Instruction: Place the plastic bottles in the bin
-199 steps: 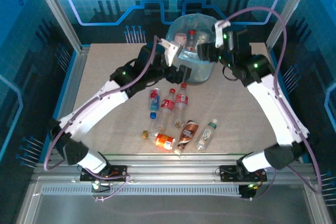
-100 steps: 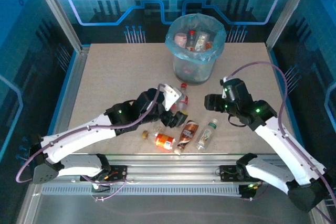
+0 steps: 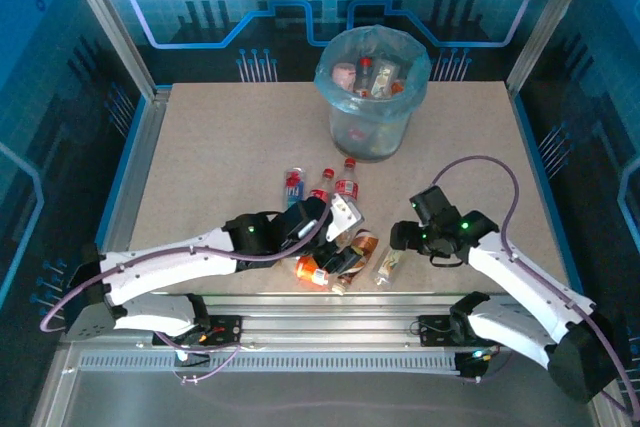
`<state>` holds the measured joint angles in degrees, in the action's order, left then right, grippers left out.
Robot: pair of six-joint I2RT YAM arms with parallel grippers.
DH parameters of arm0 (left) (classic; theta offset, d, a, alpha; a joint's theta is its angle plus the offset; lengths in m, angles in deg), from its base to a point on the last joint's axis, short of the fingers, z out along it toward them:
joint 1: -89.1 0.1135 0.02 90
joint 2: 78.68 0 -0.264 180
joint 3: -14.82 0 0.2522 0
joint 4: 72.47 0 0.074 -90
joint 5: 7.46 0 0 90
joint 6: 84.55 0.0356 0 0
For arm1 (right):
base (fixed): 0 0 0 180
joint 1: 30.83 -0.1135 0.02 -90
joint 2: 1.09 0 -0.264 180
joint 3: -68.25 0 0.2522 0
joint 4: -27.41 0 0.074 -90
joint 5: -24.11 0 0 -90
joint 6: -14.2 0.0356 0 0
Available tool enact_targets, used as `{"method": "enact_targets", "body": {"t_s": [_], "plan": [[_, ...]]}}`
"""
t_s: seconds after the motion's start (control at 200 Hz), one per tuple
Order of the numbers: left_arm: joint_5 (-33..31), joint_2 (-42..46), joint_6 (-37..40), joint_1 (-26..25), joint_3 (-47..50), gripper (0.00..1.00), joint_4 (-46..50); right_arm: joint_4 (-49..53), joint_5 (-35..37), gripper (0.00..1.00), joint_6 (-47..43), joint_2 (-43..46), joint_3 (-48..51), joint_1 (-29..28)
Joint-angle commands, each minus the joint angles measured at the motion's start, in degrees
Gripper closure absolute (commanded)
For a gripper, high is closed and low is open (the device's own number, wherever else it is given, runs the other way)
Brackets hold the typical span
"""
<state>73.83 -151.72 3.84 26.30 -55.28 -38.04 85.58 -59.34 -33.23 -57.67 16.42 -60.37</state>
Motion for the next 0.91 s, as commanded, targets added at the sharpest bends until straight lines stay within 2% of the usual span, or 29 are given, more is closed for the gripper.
{"method": "enact_targets", "body": {"t_s": [0.0, 0.085, 0.465, 0.9], "plan": [[1.5, -1.8, 1.1, -0.4, 0.8, 0.13, -0.2, -5.2, -2.1, 0.24, 2.1, -2.2, 0.8, 1.1], [1.7, -2.6, 0.7, -0.5, 0.7, 0.13, -0.7, -6.6, -2.4, 0.27, 2.1, -4.4, 0.6, 2.3], [1.0, -4.4, -0.3, -0.5, 0.0, 0.12, -1.5, -14.8, -10.6, 0.25, 5.2, -8.5, 3.6, 11.8], [0.3, -8.6, -0.1, -0.6, -2.5, 0.12, -0.2, -22.9, -14.1, 0.34, 8.5, -11.0, 8.0, 14.3]]}}
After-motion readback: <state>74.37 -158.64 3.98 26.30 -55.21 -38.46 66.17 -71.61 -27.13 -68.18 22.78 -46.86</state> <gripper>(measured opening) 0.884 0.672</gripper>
